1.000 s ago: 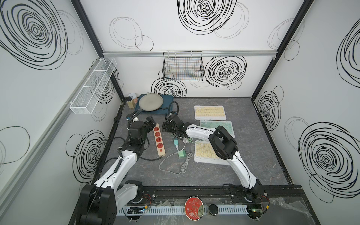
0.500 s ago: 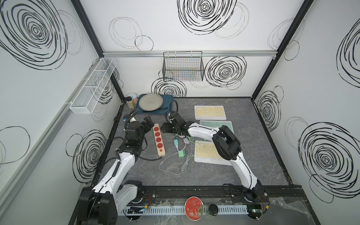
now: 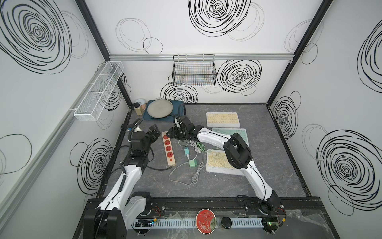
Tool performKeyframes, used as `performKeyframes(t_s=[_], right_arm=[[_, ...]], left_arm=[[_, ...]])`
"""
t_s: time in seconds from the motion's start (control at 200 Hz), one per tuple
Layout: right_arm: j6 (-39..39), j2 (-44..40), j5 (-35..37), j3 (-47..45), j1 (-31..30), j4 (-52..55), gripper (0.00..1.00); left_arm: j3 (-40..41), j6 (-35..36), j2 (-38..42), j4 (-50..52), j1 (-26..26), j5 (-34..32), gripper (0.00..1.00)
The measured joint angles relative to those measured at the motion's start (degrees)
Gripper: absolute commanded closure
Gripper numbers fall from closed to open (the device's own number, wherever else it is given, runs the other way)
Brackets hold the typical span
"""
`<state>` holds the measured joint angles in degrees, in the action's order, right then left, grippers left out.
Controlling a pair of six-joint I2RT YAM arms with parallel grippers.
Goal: Unplug the wireless keyboard
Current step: Place the plug at the center of the board, then reset both arms
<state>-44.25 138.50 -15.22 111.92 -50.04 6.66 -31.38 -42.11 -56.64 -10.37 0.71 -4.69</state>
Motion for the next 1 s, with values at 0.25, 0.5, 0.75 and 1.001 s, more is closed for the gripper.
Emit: performKeyframes(t_s=[0.25,0.5,0.75,1.001], right_arm=[[6.8,-11.8,6.3,-10.2,-0.2,-0.2,0.23],[15.6,-48.2,18.2,-33.1,7.4,-7.6,0.08],[25.5,-65.9,33.5,-55.3,27.6,-16.0,0.1],[34.2,-62.7,38.0,-82.7,46.3,-26.1,0.11]], left_arm=[[-0.1,0.6,-0.1,0.1,0.8,-0.9,0.01],[0.3,5.9,-3.0,-7.4,1.0,-0.8,0.01],[4.9,27.4,-16.1,-25.4,-8.0,-14.5,0.01],[10.8,40.2,-22.9,-35.8,-12.8,-23.7,0.01]])
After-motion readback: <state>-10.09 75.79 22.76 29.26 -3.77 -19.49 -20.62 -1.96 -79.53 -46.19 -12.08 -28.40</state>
